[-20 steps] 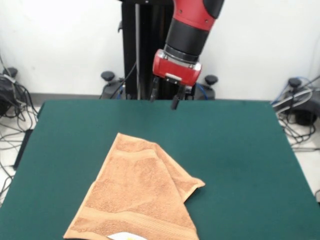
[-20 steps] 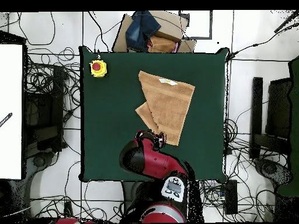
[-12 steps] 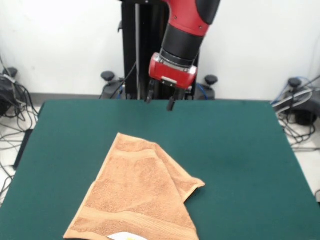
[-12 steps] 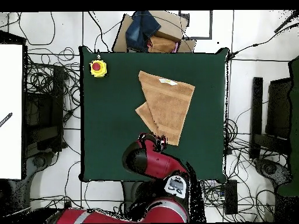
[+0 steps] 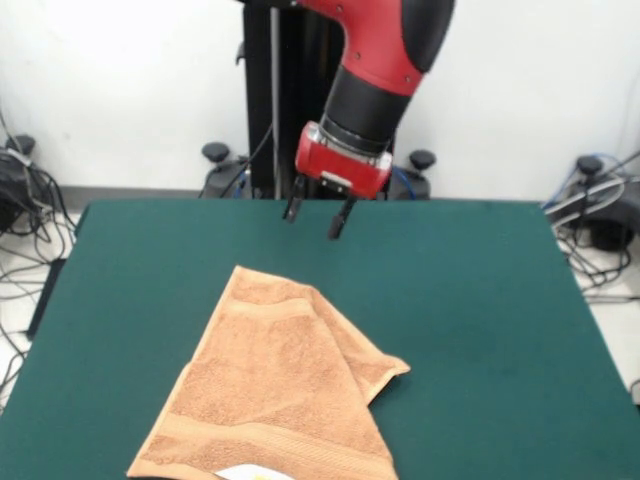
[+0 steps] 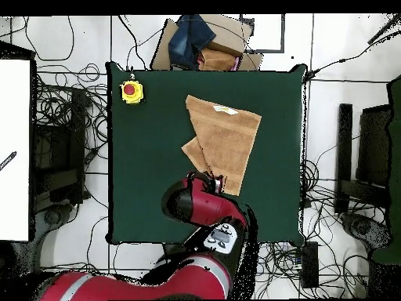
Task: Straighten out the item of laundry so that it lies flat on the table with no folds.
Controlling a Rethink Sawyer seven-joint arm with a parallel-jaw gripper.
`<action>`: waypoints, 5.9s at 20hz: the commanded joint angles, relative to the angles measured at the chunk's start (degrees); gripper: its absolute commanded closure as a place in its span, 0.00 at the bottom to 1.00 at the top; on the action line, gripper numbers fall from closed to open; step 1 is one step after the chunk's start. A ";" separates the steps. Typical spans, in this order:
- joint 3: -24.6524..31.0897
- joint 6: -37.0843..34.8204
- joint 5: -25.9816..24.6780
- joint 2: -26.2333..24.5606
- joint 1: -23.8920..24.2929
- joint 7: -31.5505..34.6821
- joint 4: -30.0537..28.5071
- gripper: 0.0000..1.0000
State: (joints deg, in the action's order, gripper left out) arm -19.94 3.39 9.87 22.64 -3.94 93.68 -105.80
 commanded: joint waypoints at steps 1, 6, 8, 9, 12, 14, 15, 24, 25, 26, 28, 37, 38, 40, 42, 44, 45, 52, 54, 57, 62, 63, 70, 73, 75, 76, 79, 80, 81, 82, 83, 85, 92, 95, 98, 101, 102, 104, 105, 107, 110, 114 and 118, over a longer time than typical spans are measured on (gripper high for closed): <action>-0.47 -4.37 3.84 -10.10 -2.07 8.03 10.65 0.00; -4.03 -3.97 7.20 -15.96 -5.82 10.18 14.47 0.00; -3.93 -3.09 7.32 -17.47 -5.37 9.92 15.50 0.00; -4.13 -3.19 7.28 -18.31 -5.15 9.47 16.37 0.00; -2.43 -0.38 5.53 -21.11 -2.27 7.83 19.03 0.00; -5.09 -0.06 7.91 -24.36 -4.62 9.01 20.67 0.00; -6.41 0.10 9.11 -25.99 -5.80 9.59 21.49 0.00; -12.26 -2.86 18.33 -32.73 -13.65 12.99 24.85 0.00; -12.38 -2.94 19.40 -33.19 -14.40 13.39 24.97 0.00; -12.11 -2.84 20.35 -33.59 -14.82 13.66 25.20 0.00; -10.81 -2.22 21.99 -33.61 -15.29 14.52 25.03 0.00; -4.35 -1.51 20.50 -28.77 -12.38 13.26 23.65 0.00; -4.51 -2.02 20.85 -28.51 -12.76 13.43 23.55 0.00; -4.57 -2.88 20.92 -28.10 -12.87 13.31 23.62 0.00; -3.41 -2.25 20.06 -27.73 -11.79 12.80 23.69 0.00; -2.45 -1.42 19.76 -27.81 -11.12 12.79 23.81 0.00; -3.38 -2.11 20.80 -28.29 -12.05 13.18 24.13 0.00; -2.91 -6.66 19.63 -20.95 -12.60 12.69 18.77 0.00; -2.93 -7.41 19.51 -20.87 -12.33 12.11 19.25 0.00; -3.55 -6.96 20.53 -22.15 -13.32 12.76 20.03 0.00; -4.49 -7.72 22.58 -24.02 -14.97 13.87 21.68 0.00; -4.67 -7.37 23.04 -24.96 -15.04 13.81 22.37 0.00; -5.91 -7.21 25.35 -29.22 -15.53 12.67 25.85 0.00; -6.97 -7.43 26.96 -31.18 -16.36 12.85 27.47 0.00; -7.26 -7.57 27.61 -31.94 -16.62 12.80 28.18 0.00; -7.46 -7.72 27.95 -32.37 -16.77 12.76 28.61 0.00; -8.73 -8.16 29.68 -34.23 -17.62 13.09 30.06 0.00; -9.26 -8.29 30.28 -34.83 -17.94 13.21 30.41 0.00; -9.13 -8.11 30.40 -35.08 -17.79 13.07 30.57 0.00; -9.01 -7.93 30.52 -35.34 -17.64 12.93 30.73 0.00; -9.02 -8.05 30.50 -35.57 -17.45 12.61 31.07 0.00; -9.03 -8.32 31.31 -36.79 -17.23 12.44 32.65 0.00; -9.22 -8.92 34.39 -39.42 -17.89 13.28 35.75 0.00; -9.70 -9.57 35.80 -40.36 -18.55 13.88 36.82 0.00; -8.29 -9.60 35.93 -39.62 -18.40 13.92 36.86 0.00; -5.56 -10.27 35.19 -36.06 -18.26 14.18 34.75 0.00; -5.13 -11.02 35.10 -34.93 -18.47 14.36 34.15 0.00; -6.12 -13.32 35.61 -34.02 -19.51 15.38 33.84 0.00; -5.68 -13.40 35.51 -33.56 -19.38 15.38 33.64 0.00; -4.98 -13.62 35.55 -32.96 -19.25 15.57 33.55 0.00; -5.35 -15.30 35.84 -32.33 -19.39 16.11 34.20 0.00; -5.72 -18.33 35.38 -29.90 -19.35 16.24 33.53 0.00; -4.95 -19.38 34.64 -28.12 -18.37 15.35 33.01 0.00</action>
State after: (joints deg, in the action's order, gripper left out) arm -34.19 -8.29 42.37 -8.23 -22.58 93.68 -76.09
